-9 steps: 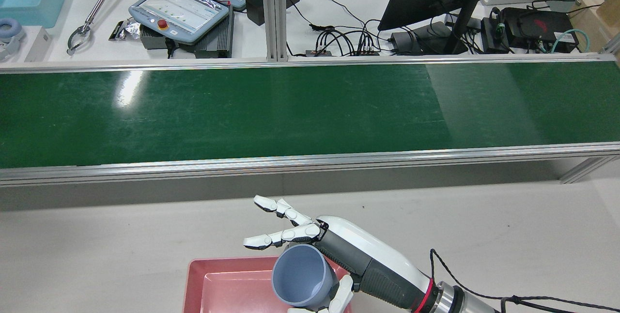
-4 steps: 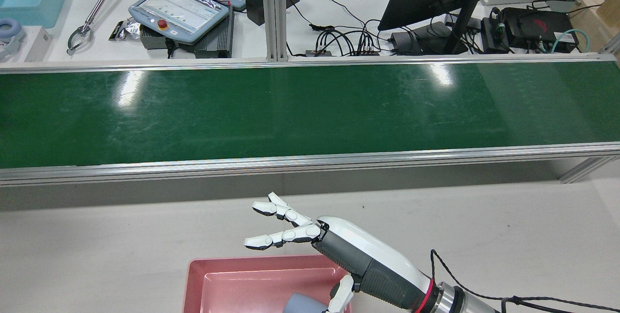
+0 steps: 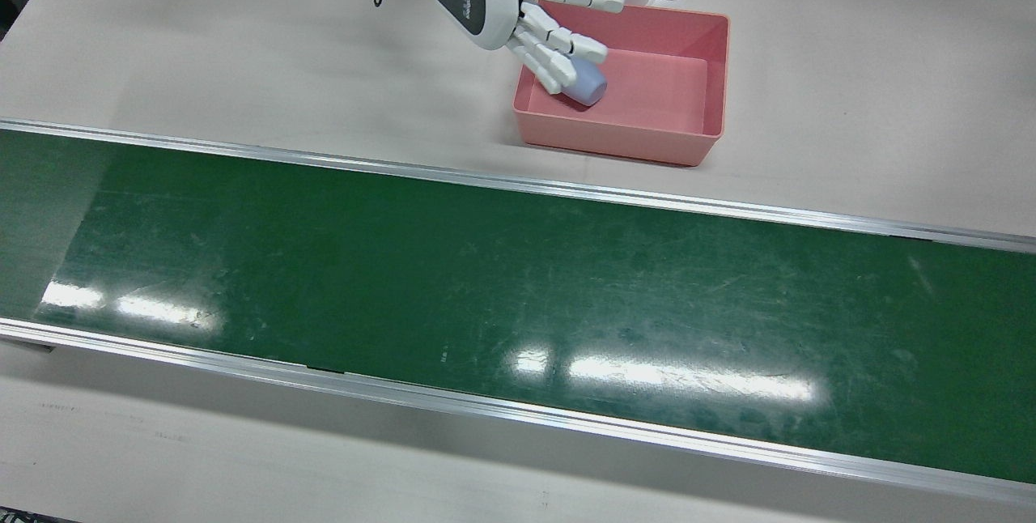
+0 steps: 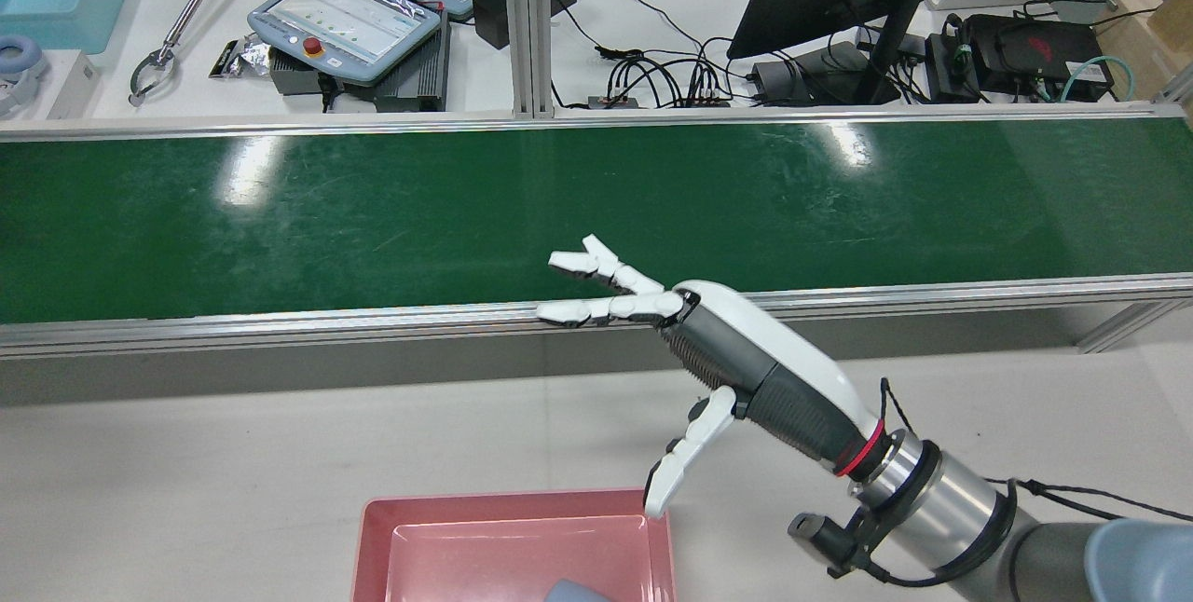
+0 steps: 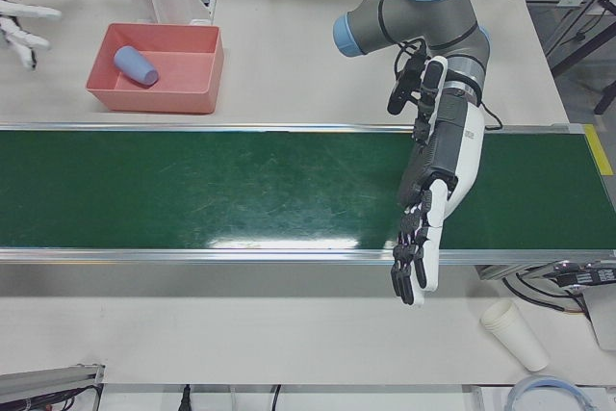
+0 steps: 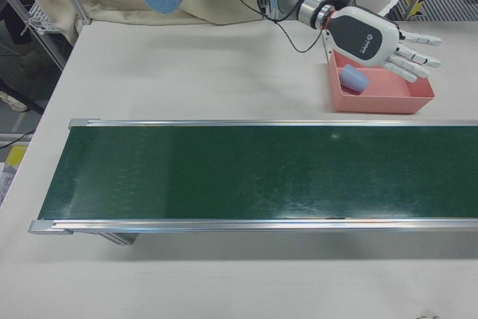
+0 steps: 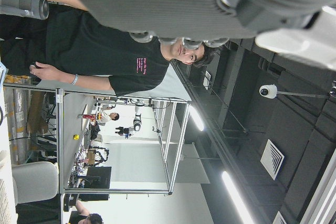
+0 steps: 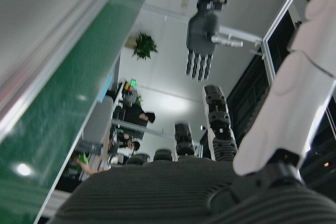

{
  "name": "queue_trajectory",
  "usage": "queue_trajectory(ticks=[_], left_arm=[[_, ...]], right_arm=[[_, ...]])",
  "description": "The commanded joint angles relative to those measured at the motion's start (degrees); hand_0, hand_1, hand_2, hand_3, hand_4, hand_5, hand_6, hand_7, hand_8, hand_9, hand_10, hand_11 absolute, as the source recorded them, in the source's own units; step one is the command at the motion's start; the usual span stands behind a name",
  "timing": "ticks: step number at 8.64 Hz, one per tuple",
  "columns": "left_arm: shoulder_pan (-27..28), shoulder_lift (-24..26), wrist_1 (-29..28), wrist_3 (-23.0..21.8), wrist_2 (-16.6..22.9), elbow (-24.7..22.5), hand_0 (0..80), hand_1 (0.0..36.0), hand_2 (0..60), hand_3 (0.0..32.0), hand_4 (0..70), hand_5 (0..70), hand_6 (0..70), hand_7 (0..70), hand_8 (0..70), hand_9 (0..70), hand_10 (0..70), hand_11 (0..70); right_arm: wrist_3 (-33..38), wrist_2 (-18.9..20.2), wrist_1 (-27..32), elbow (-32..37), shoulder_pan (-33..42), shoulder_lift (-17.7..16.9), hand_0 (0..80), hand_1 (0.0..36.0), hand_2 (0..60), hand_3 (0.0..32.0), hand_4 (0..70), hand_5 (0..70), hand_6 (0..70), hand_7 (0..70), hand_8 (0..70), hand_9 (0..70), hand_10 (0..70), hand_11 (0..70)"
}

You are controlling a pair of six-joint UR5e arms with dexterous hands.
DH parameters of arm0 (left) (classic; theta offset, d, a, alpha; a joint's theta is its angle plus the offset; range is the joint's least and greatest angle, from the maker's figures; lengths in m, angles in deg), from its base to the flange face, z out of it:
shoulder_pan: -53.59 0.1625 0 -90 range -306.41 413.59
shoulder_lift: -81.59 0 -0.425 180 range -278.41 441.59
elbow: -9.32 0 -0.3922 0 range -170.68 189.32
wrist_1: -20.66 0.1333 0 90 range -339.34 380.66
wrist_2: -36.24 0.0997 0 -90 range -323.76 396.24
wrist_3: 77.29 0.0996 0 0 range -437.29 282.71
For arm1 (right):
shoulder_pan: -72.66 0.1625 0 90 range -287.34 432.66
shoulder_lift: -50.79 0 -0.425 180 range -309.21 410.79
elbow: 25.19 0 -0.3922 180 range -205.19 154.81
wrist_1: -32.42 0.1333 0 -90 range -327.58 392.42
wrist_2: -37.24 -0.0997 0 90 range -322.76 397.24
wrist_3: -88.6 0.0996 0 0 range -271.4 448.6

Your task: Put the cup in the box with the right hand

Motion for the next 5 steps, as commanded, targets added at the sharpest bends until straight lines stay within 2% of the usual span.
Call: queue_trajectory(ticks=[1,2,3,4,5], left_arm=[[0.0,0.0,0.0,-0.1,0.0,0.0,0.0,0.0,0.0,0.0,0.0,0.0,0.0,0.0,0.0,0.0,0.0,0.0],[0.0,0.0,0.0,-0.1,0.0,-0.1,0.0,0.0,0.0,0.0,0.0,0.0,0.0,0.0,0.0,0.0,0.0,0.0],[0.0,0.0,0.0,-0.1,0.0,-0.1,0.0,0.0,0.0,0.0,0.0,0.0,0.0,0.0,0.0,0.0,0.0,0.0],[0.0,0.0,0.0,0.0,0.0,-0.1,0.0,0.0,0.0,0.0,0.0,0.0,0.0,0.0,0.0,0.0,0.0,0.0],[0.0,0.0,0.0,-0.1,0.0,0.0,0.0,0.0,0.0,0.0,0.0,0.0,0.0,0.0,0.0,0.0,0.0,0.0]], right_arm=[[13.1,0.8,-0.4,7.1,25.7,-4.6,53.3,11.7,0.0,0.0,13.8,5.4,7.7,30.0,1.4,7.5,2.8,6.0],[20.7,1.1,-0.3,14.7,33.5,-5.8,52.5,11.7,1.9,0.0,14.4,5.6,9.4,37.4,4.7,13.6,4.3,8.1],[21.7,4.3,-0.2,19.3,40.5,-6.6,52.7,10.6,0.0,0.0,16.4,5.5,9.4,37.7,4.7,13.6,4.3,8.0],[21.7,6.2,-0.3,23.0,44.8,-6.6,52.0,12.4,4.1,0.0,14.2,5.4,9.0,36.0,3.8,12.2,3.9,7.4],[21.8,6.4,-0.3,26.0,46.5,-6.6,53.0,10.9,0.0,0.0,15.7,5.3,8.2,32.0,2.6,9.9,3.2,6.5]])
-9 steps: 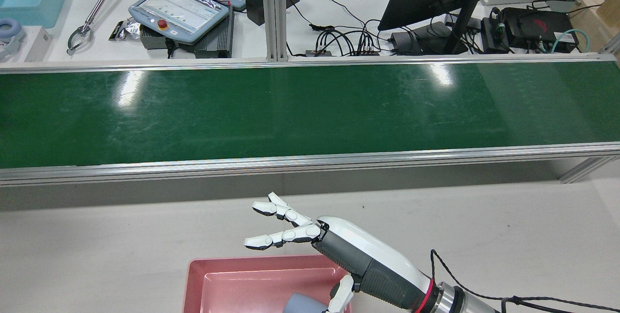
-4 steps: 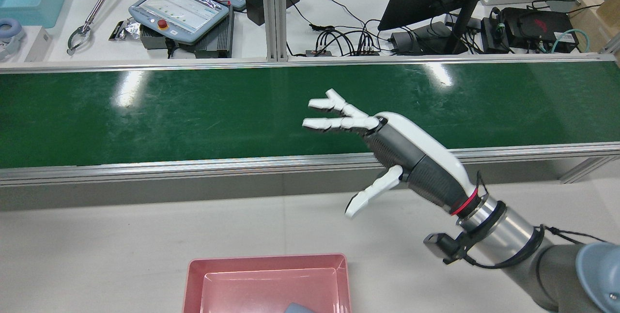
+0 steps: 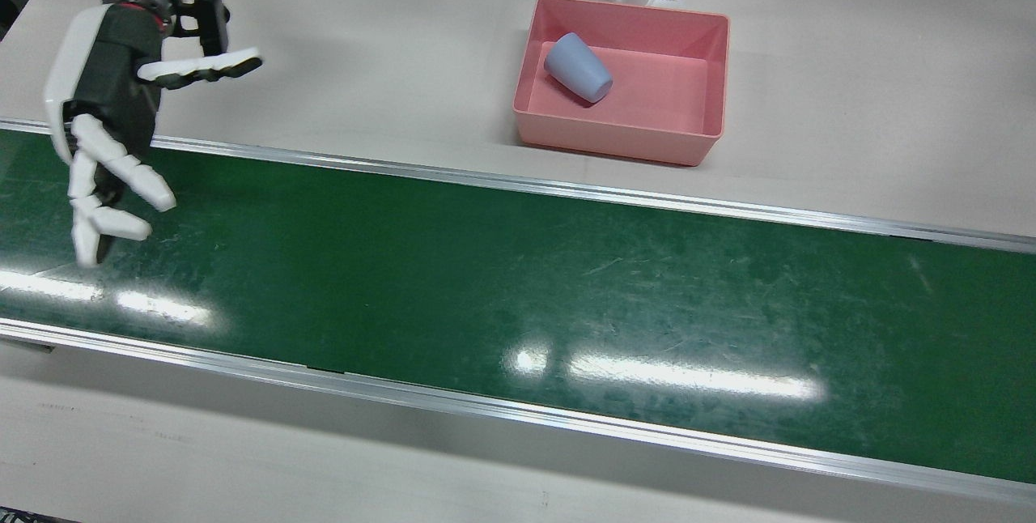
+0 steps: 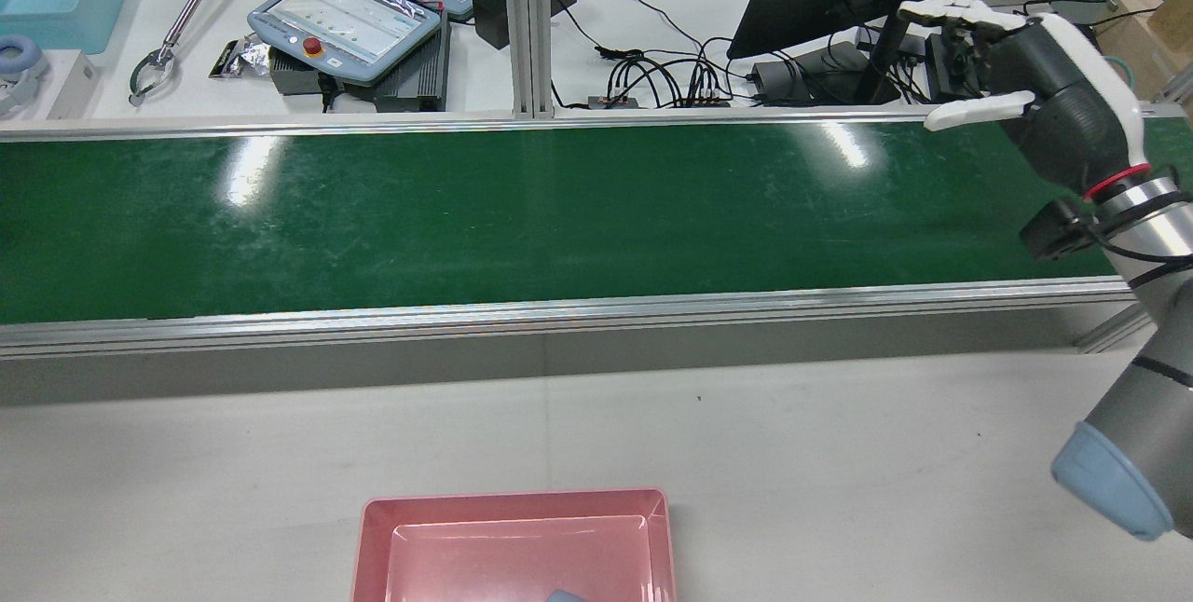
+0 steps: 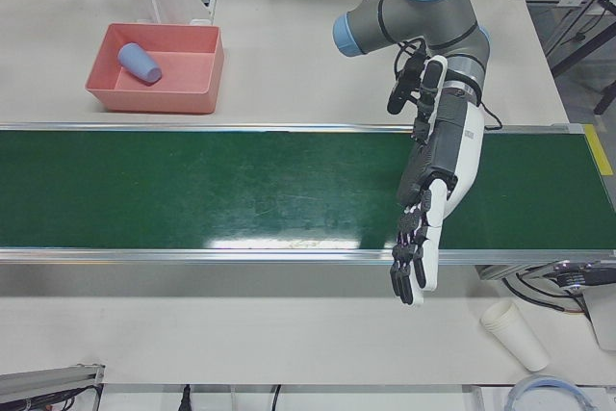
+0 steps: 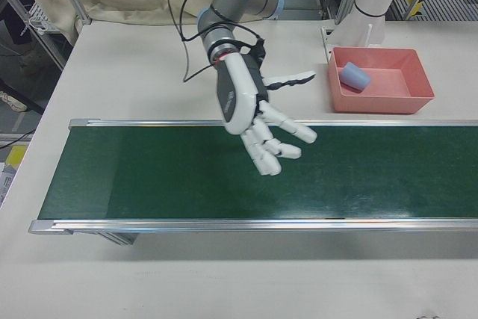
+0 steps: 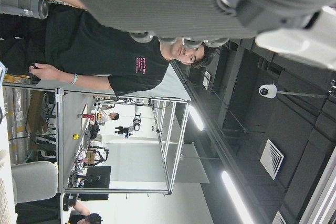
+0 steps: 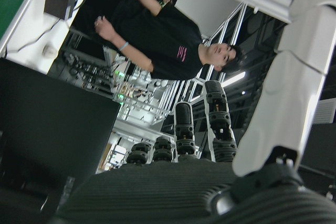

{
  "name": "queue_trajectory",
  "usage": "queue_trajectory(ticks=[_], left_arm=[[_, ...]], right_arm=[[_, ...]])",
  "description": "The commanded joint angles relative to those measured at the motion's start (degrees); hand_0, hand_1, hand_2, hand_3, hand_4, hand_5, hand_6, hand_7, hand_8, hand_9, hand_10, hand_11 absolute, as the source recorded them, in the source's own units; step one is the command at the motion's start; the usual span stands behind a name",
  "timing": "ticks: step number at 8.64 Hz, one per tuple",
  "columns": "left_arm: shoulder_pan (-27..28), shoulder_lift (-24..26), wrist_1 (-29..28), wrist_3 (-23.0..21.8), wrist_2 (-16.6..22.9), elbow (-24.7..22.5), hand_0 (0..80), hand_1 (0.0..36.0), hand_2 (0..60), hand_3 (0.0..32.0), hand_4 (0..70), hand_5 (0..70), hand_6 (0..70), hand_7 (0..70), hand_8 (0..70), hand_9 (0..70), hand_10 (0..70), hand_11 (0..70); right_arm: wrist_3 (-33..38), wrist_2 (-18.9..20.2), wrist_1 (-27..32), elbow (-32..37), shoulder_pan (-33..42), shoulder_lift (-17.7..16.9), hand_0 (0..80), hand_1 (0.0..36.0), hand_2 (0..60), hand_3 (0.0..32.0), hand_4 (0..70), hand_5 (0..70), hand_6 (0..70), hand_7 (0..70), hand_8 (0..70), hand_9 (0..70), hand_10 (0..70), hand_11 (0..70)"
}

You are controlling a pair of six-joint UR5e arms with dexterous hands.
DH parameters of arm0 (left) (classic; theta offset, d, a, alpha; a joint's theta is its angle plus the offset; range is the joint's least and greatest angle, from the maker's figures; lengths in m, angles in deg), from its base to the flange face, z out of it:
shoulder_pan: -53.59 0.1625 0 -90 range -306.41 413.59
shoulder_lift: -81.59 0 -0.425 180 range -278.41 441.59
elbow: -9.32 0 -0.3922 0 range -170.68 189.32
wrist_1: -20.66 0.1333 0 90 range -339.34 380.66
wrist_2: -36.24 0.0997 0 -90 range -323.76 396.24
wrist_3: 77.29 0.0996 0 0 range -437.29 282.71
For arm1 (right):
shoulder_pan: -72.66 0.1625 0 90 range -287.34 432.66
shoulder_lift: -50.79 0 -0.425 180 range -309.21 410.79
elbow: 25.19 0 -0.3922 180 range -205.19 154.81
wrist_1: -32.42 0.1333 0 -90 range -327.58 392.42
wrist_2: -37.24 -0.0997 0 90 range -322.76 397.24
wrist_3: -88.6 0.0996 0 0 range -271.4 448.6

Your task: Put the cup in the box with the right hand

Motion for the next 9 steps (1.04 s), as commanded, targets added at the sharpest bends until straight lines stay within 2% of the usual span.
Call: queue_trajectory(ticks=[1,2,3,4,5,6,8,9], left_arm=[[0.0,0.0,0.0,0.1,0.0,0.0,0.0,0.0,0.0,0.0,0.0,0.0,0.0,0.0,0.0,0.0,0.0,0.0],[0.0,0.0,0.0,0.1,0.0,0.0,0.0,0.0,0.0,0.0,0.0,0.0,0.0,0.0,0.0,0.0,0.0,0.0],[0.0,0.0,0.0,0.1,0.1,0.0,0.0,0.0,0.0,0.0,0.0,0.0,0.0,0.0,0.0,0.0,0.0,0.0],[0.0,0.0,0.0,0.1,0.1,0.0,0.0,0.0,0.0,0.0,0.0,0.0,0.0,0.0,0.0,0.0,0.0,0.0],[0.0,0.0,0.0,0.1,0.0,0.0,0.0,0.0,0.0,0.0,0.0,0.0,0.0,0.0,0.0,0.0,0.0,0.0],[0.0,0.0,0.0,0.1,0.0,0.0,0.0,0.0,0.0,0.0,0.0,0.0,0.0,0.0,0.0,0.0,0.0,0.0],[0.0,0.0,0.0,0.1,0.0,0.0,0.0,0.0,0.0,0.0,0.0,0.0,0.0,0.0,0.0,0.0,0.0,0.0],[0.0,0.0,0.1,0.1,0.1,0.0,0.0,0.0,0.0,0.0,0.0,0.0,0.0,0.0,0.0,0.0,0.0,0.0]], right_arm=[[2.6,3.5,0.0,10.9,10.8,-2.4,54.6,16.1,4.4,0.0,13.8,5.6,6.2,22.1,0.2,3.8,1.2,3.9],[4.4,5.3,0.3,13.1,12.3,-4.6,64.8,25.0,3.2,0.0,12.9,7.5,3.4,6.3,0.0,0.0,0.0,1.7],[4.9,5.6,0.7,15.4,13.1,-5.9,61.7,22.1,0.0,0.0,9.8,6.9,2.0,0.6,0.0,0.0,0.0,0.2],[5.7,7.1,0.9,17.6,12.9,-5.7,53.9,14.7,1.9,0.0,7.2,4.6,0.3,0.0,0.0,0.0,0.0,0.0],[6.1,7.7,2.9,18.0,12.8,-5.7,50.7,12.7,4.4,0.0,4.5,3.8,0.0,0.0,0.0,0.0,0.0,0.0],[5.8,8.1,7.5,18.1,13.0,-5.7,50.8,11.5,3.0,0.0,5.4,3.7,0.0,0.0,0.0,0.0,0.0,0.0],[5.8,9.0,8.5,18.3,12.6,-5.7,50.2,11.0,3.4,0.0,5.5,3.7,0.0,0.0,0.0,0.0,0.0,0.0],[5.8,9.2,8.4,18.2,12.5,-5.6,49.2,13.1,7.2,0.0,4.3,3.7,0.0,0.0,0.0,0.0,0.0,0.0]])
